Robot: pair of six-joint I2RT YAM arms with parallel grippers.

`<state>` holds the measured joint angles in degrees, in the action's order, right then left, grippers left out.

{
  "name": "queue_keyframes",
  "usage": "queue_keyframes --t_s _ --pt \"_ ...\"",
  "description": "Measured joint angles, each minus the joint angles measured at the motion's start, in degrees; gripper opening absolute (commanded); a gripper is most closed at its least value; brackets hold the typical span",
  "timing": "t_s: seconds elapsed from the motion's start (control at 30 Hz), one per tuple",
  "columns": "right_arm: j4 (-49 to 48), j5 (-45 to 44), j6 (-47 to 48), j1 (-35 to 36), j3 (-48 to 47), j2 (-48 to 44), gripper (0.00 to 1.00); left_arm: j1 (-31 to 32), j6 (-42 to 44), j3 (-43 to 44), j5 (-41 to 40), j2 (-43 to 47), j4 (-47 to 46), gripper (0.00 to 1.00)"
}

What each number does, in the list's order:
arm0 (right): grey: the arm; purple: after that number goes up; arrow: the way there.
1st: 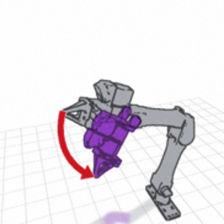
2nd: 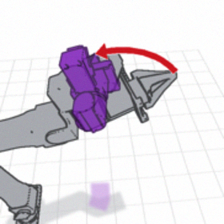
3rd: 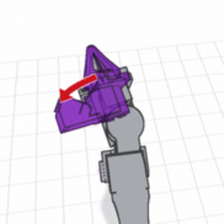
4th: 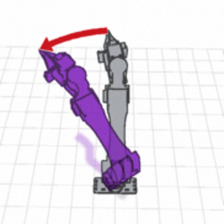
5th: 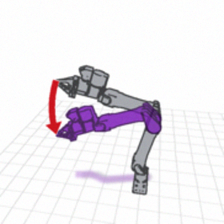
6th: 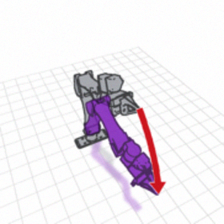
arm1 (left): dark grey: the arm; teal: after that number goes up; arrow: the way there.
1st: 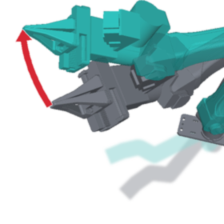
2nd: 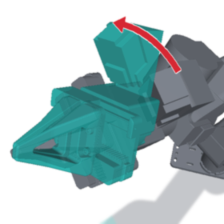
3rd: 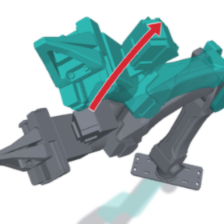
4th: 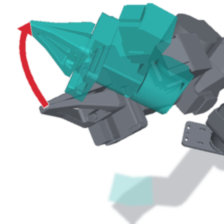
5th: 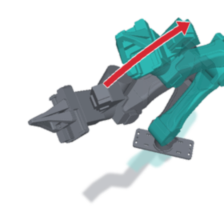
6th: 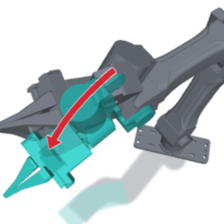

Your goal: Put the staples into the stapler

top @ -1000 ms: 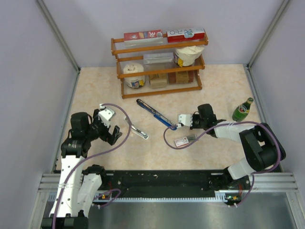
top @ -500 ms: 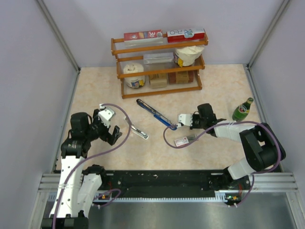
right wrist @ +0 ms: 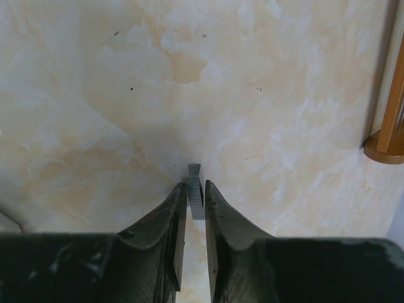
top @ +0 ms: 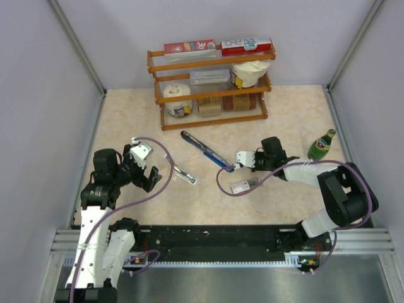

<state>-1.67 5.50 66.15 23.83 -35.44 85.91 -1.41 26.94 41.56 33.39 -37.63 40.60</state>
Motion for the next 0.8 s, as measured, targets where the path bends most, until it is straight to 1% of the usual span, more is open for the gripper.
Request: queue_keyframes --t_s 0.3,0.67,0.8 --pt "1.7 0.9 -0.4 0.0 -0.9 -0.1 0.24 -0.1 0.0 0.0 0.0 0.0 -0.1 0.99" --pt "5.6 3.8 -1.8 0.0 -1.1 -1.8 0.24 -0.1 0.0 0.0 0.0 0.0 -0.1 0.99" --pt "9.2 6.4 -1.9 -0.5 -1.1 -4.2 0.23 -0.1 0.0 0.0 0.0 0.0 -0.1 0.99"
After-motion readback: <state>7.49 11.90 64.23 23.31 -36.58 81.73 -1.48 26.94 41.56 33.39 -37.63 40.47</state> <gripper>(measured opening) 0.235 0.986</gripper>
